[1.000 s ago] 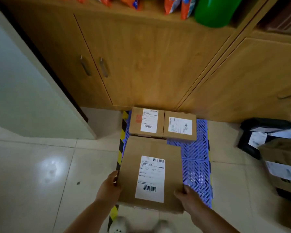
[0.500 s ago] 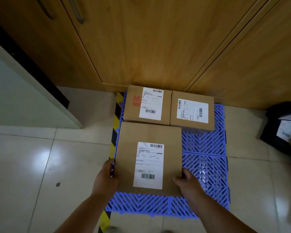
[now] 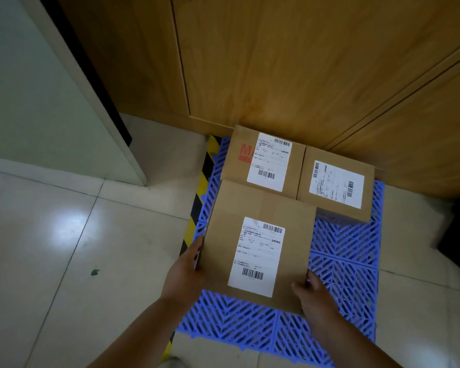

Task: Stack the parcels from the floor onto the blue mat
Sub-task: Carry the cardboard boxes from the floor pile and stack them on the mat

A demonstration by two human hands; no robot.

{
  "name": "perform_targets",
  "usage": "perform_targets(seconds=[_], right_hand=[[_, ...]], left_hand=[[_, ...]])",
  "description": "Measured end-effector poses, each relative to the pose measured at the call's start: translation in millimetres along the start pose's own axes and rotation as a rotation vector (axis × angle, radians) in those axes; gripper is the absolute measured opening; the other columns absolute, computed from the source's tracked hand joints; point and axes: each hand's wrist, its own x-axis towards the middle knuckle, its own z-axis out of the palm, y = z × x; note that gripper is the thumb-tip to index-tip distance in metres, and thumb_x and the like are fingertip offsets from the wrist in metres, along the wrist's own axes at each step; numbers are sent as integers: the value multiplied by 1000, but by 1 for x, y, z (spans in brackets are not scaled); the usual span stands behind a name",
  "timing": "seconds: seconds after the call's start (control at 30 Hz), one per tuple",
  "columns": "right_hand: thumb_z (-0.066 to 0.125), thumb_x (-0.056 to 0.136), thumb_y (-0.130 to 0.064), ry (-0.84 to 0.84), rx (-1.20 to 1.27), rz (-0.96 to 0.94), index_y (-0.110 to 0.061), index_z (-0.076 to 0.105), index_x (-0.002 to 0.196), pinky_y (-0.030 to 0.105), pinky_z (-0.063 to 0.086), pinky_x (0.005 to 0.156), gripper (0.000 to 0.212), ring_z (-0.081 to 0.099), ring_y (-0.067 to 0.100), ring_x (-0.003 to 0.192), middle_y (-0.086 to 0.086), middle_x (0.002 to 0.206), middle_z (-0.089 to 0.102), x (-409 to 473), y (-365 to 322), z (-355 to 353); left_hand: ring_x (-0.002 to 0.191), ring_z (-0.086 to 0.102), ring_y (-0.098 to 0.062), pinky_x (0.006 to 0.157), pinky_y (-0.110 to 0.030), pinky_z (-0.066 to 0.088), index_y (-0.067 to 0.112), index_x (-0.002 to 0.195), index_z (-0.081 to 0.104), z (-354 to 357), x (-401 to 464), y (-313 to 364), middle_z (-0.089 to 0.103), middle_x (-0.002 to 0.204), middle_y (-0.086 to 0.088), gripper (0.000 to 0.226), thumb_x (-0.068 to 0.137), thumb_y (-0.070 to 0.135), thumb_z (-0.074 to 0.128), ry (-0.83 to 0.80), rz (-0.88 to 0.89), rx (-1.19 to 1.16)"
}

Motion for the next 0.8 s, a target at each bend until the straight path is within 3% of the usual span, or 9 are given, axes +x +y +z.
perform_targets(seconds=[0.1,0.17,0.23,0.3,0.37,0.4,0.47,0.7,0.8], right_hand=[[48,98,-6,16,48,45,-21,28,149,59,28,111,57,32,39,136,9,154,28,-3,-2,5],[47,99,-8,26,66,64,-25,29,148,61,30,108,55,31,38,137,7,154,28,-6,-3,8],[46,99,-8,23,89,69,-25,32,147,62,31,107,53,30,38,137,7,154,28,-8,-4,9],[45,99,-7,24,104,74,-24,32,147,62,31,107,52,30,39,137,8,154,28,-9,-3,9],[44,99,-8,39,101,82,-25,31,147,62,32,106,52,29,40,137,8,154,27,-11,-3,10],[44,99,-8,47,102,83,-26,31,147,62,32,106,53,29,40,137,8,154,26,-12,-2,12],[44,100,-8,58,103,80,-26,31,147,62,32,106,53,29,41,137,8,154,27,-14,-2,13],[43,99,-8,49,48,60,-27,28,148,62,31,107,54,28,40,138,8,154,26,-15,-1,12],[44,100,-9,46,34,60,-27,27,148,59,35,104,55,28,40,138,7,155,25,-13,2,10]], left_hand=[[98,60,-21,83,-33,51,30,139,40,-2,5,-6,57,121,4,63,78,14,43,-35,-92,-55],[82,54,-20,67,-28,44,27,132,43,-1,6,-6,56,102,2,47,89,8,39,-93,-154,-62],[76,53,-20,60,-27,41,27,142,36,0,9,-7,55,105,-1,52,93,8,35,-142,-204,-112],[82,55,-19,65,-27,44,27,148,25,0,11,-7,50,127,-8,57,94,9,34,-190,-232,-161],[111,53,-27,86,-37,47,25,149,21,-1,11,-6,40,143,-10,57,96,10,36,-209,-278,-239],[124,46,-29,97,-40,42,24,150,20,-2,11,-6,36,147,-9,56,97,13,38,-211,-293,-280],[133,38,-27,104,-39,35,25,150,17,-1,11,-8,33,150,-6,58,99,22,44,-231,-288,-323],[123,47,-27,101,-38,42,24,150,16,7,15,-18,39,145,-10,70,93,20,56,-238,-217,-304],[110,49,-21,91,-32,42,20,149,21,9,15,-15,43,141,-9,66,93,15,55,-225,-200,-308]])
